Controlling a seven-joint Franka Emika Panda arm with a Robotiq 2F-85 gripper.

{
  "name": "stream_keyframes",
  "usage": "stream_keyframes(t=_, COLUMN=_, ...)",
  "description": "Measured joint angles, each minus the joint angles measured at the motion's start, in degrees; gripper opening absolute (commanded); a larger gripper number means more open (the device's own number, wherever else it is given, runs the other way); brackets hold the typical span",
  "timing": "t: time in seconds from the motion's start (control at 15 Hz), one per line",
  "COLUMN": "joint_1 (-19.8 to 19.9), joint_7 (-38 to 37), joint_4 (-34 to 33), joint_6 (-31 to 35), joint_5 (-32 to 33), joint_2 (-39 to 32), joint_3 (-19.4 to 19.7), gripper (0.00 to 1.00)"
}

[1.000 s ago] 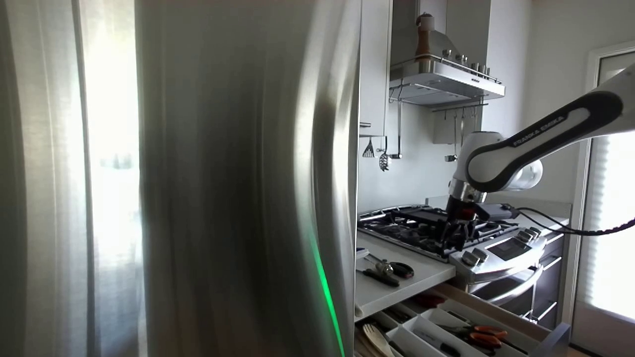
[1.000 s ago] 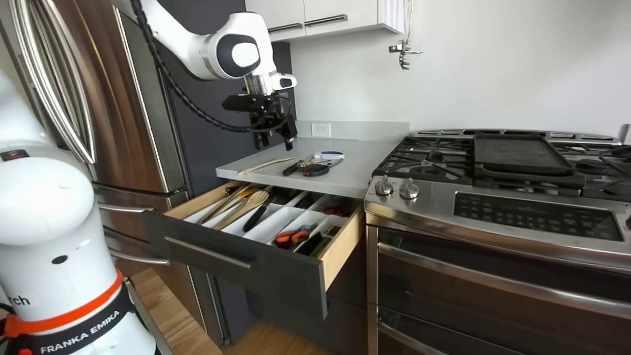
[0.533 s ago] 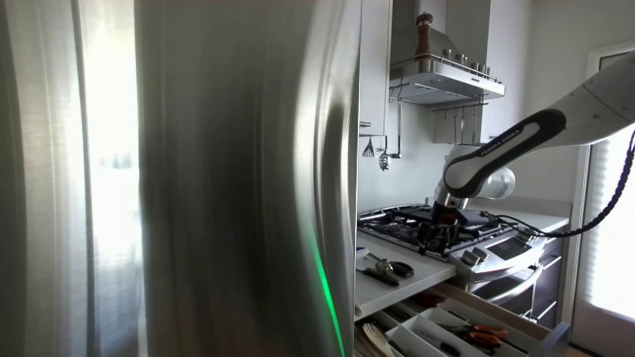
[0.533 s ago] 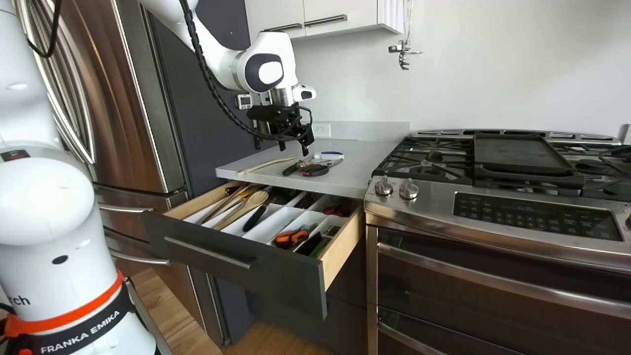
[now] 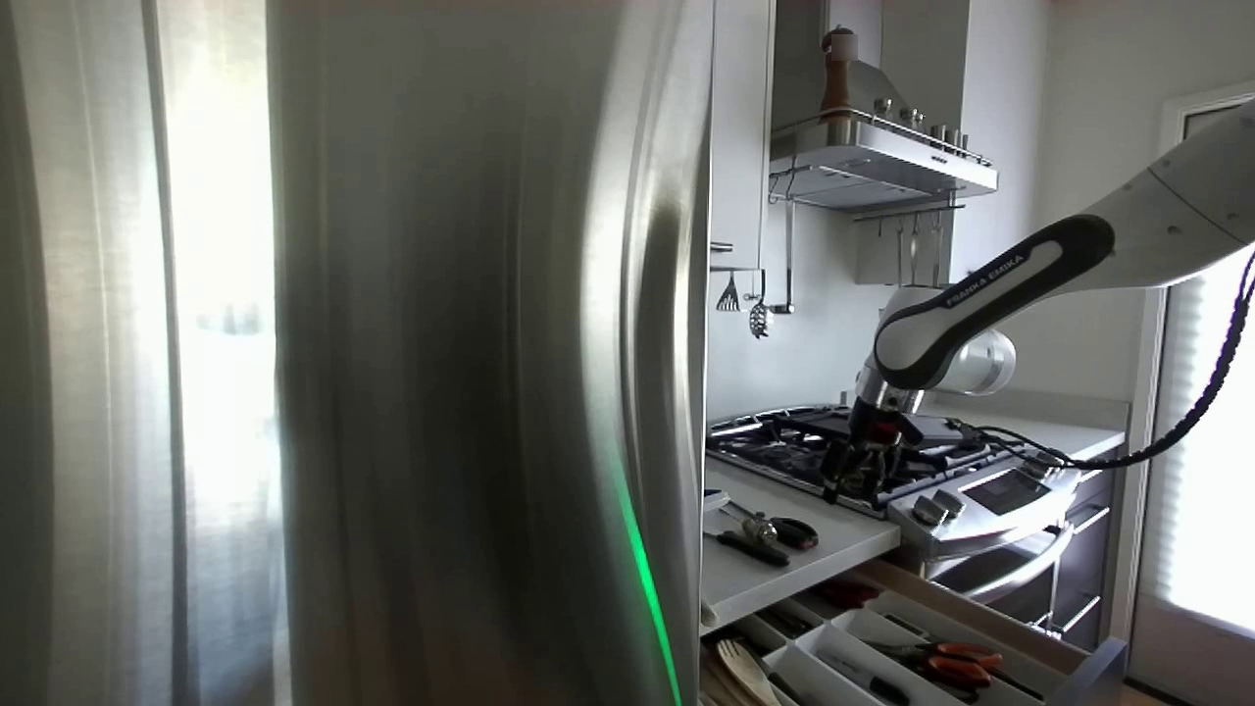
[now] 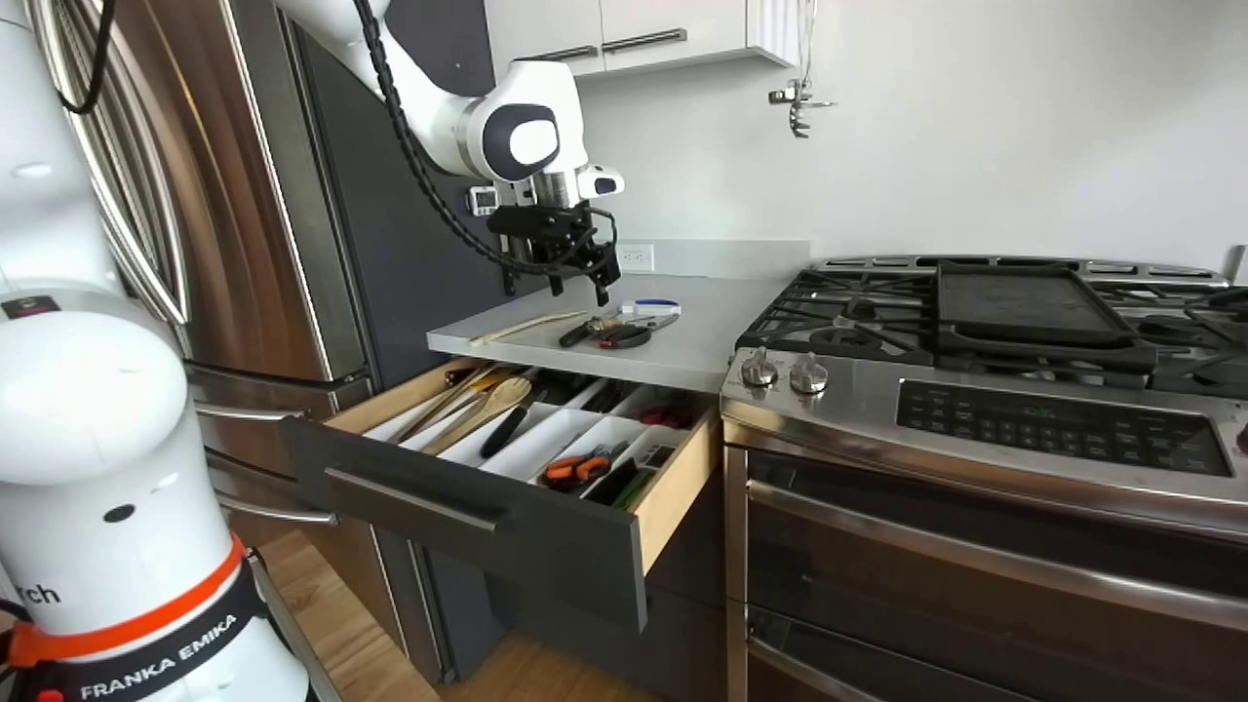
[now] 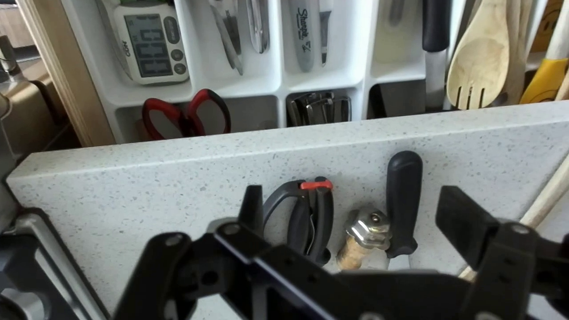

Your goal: Pick up the black scissors from the countertop and place it in the second far right compartment of the opened drawer then rotate the black scissors anticlockwise twice

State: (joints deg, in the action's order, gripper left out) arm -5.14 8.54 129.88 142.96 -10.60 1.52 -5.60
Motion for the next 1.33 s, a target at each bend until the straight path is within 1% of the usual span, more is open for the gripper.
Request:
stream_keyframes(t=0.13, joint_1=-0.22, joint_7=3.53, joint_4=-0.96, joint_6=1.99, joint_5=-2.64, joint_2=-1.65, joint_3=-0.09, gripper=0.98)
stream_keyframes(t=0.33, joint_1=-0.19, joint_7=7.64, joint_4=-3.09, joint_6=6.24, joint_5=-5.17, joint_2=-5.24, joint_3=-0.2, gripper=0.72)
stream_keyframes(t=0.47, joint_1=0.01, joint_7=9.88, joint_4=-4.86, joint_6=8.1, joint_5=-6.96, joint_2=-7.74, joint_3=-0.33, gripper=0.62)
stream_keyframes(t=0.53, joint_1=0.19, joint_7=11.04, joint_4=-5.77, joint_6=8.8, joint_5=-7.91, joint_2=-8.99, joint_3=-0.5, gripper=0.63)
stream_keyframes(t=0.6, joint_1=0.41, joint_7=11.96, joint_4=-6.62, joint_6=9.18, joint_5=-8.64, joint_2=-10.09, joint_3=-0.71, gripper=0.56)
stream_keyframes(t=0.73, joint_1=0.96, joint_7=13.2, joint_4=-8.02, joint_6=10.16, joint_5=-9.4, joint_2=-12.19, joint_3=-1.3, gripper=0.59)
stream_keyframes(t=0.8, joint_1=1.31, joint_7=13.47, joint_4=-8.58, joint_6=10.65, joint_5=-9.47, joint_2=-13.16, joint_3=-1.69, gripper=0.56)
stream_keyframes(t=0.87, joint_1=1.67, joint_7=13.66, joint_4=-9.04, joint_6=11.1, joint_5=-9.48, joint_2=-14.04, joint_3=-2.09, gripper=0.6)
stream_keyframes(t=1.0, joint_1=2.39, joint_7=13.97, joint_4=-9.96, joint_6=11.85, joint_5=-9.48, joint_2=-15.68, joint_3=-2.8, gripper=0.63)
stream_keyframes(t=1.07, joint_1=2.84, joint_7=14.05, joint_4=-10.29, joint_6=12.32, joint_5=-9.52, joint_2=-16.39, joint_3=-3.22, gripper=0.67)
stream_keyframes(t=1.13, joint_1=3.34, joint_7=14.22, joint_4=-10.7, joint_6=12.79, joint_5=-9.59, joint_2=-17.1, joint_3=-3.73, gripper=0.65)
stream_keyframes(t=1.2, joint_1=3.83, joint_7=14.46, joint_4=-11.12, joint_6=13.26, joint_5=-9.75, joint_2=-17.79, joint_3=-4.26, gripper=0.68)
stream_keyframes(t=1.27, joint_1=4.37, joint_7=14.79, joint_4=-11.52, joint_6=13.55, joint_5=-10.0, joint_2=-18.48, joint_3=-4.88, gripper=0.65)
stream_keyframes(t=1.33, joint_1=4.88, joint_7=15.24, joint_4=-11.86, joint_6=14.04, joint_5=-10.37, joint_2=-19.16, joint_3=-5.57, gripper=0.65)
